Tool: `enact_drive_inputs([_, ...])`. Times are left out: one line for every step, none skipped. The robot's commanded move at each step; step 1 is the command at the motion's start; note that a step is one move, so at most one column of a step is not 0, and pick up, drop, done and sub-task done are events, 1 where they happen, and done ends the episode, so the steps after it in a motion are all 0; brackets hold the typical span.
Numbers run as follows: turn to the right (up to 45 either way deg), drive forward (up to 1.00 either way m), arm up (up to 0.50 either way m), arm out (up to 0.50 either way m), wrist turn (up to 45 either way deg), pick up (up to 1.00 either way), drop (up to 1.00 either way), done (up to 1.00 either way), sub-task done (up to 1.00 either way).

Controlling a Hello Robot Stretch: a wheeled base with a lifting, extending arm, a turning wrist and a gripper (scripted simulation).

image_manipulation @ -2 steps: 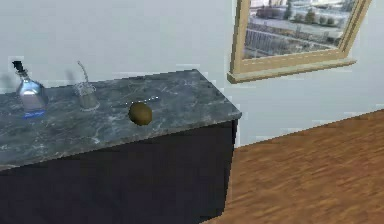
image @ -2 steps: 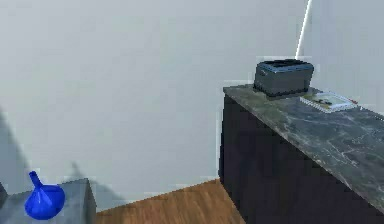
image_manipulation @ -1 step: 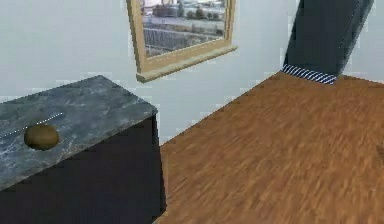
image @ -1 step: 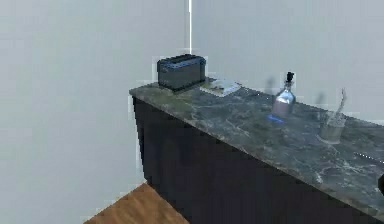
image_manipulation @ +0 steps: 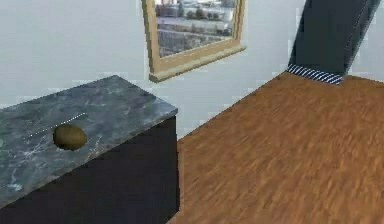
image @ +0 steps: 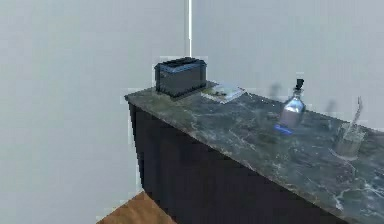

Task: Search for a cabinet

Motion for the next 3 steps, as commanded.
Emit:
enact_drive_inputs([-45.0, 0.0, 0.0, 0.0, 0.0, 0.0, 0.0, 0.0, 0.0])
enact_drive_inputs([-45.0, 0.0, 0.0, 0.0, 0.0, 0.0, 0.0, 0.0, 0.0])
enact_drive_inputs([0.0, 0.0, 0.0, 0.0, 0.0, 0.0, 0.0, 1.0, 0.0])
